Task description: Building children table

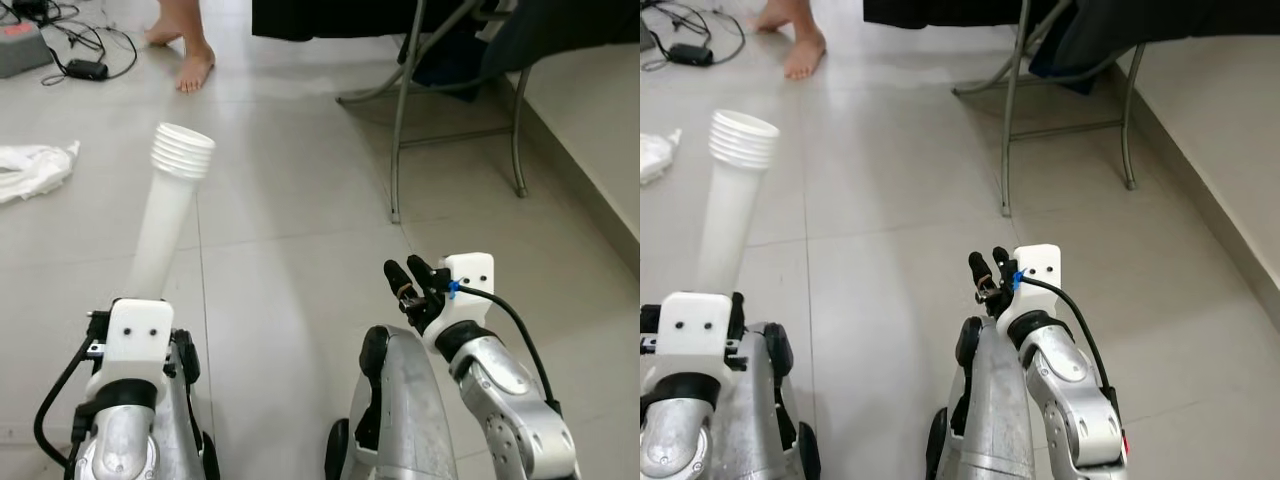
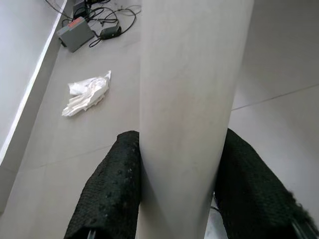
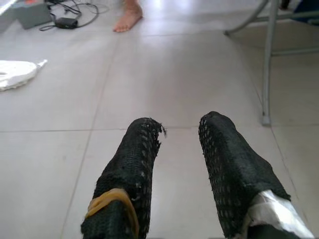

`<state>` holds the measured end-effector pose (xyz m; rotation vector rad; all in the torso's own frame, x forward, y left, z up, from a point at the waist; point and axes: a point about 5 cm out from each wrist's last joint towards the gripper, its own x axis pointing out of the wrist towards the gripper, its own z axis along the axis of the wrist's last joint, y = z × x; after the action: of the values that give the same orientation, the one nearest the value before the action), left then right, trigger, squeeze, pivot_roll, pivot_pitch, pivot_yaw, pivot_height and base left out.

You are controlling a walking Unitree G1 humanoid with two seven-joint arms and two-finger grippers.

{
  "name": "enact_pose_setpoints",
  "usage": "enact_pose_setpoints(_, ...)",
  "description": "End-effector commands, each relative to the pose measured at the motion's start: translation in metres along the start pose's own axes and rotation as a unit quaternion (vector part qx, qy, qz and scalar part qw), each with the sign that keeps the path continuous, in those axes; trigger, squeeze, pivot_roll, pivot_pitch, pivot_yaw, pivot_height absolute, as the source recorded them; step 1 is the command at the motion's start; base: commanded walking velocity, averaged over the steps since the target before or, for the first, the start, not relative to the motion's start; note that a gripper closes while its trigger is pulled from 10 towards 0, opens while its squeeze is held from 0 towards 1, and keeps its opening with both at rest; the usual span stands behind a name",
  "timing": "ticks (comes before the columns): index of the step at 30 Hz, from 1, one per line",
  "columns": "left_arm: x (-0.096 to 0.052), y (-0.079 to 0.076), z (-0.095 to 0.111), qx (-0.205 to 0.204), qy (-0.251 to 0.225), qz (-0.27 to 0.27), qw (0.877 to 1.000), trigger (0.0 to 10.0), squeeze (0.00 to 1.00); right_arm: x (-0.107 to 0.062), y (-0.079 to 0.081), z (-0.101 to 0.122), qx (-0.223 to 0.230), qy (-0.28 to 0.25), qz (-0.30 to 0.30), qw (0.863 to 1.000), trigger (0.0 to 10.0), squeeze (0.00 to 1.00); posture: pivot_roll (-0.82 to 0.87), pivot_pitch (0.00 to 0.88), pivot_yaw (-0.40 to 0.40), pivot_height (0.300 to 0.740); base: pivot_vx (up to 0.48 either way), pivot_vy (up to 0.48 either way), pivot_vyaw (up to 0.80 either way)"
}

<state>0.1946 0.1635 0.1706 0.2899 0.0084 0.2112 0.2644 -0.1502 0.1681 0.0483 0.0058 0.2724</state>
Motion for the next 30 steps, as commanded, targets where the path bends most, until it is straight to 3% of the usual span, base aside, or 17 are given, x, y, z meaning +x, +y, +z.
enact_pose_setpoints(1, -0.007, -0.025, -0.001, -0.047, 0.012, -0.072, 0.996, 10.0, 0.00, -0.004, 0.002, -0.003, -0.008, 0.000, -0.001, 1.000, 10.0, 0.00, 0.10, 0.200, -0.134, 0.475, 0.000, 0.000, 0.00)
enact_pose_setpoints(30, 0.010, -0.036, -0.005, -0.068, 0.000, -0.075, 0.995, 10.0, 0.00, 0.003, 0.010, -0.006, -0.011, -0.017, -0.006, 1.000, 10.0, 0.00, 0.09, 0.167, -0.112, 0.580, 0.000, 0.000, 0.00)
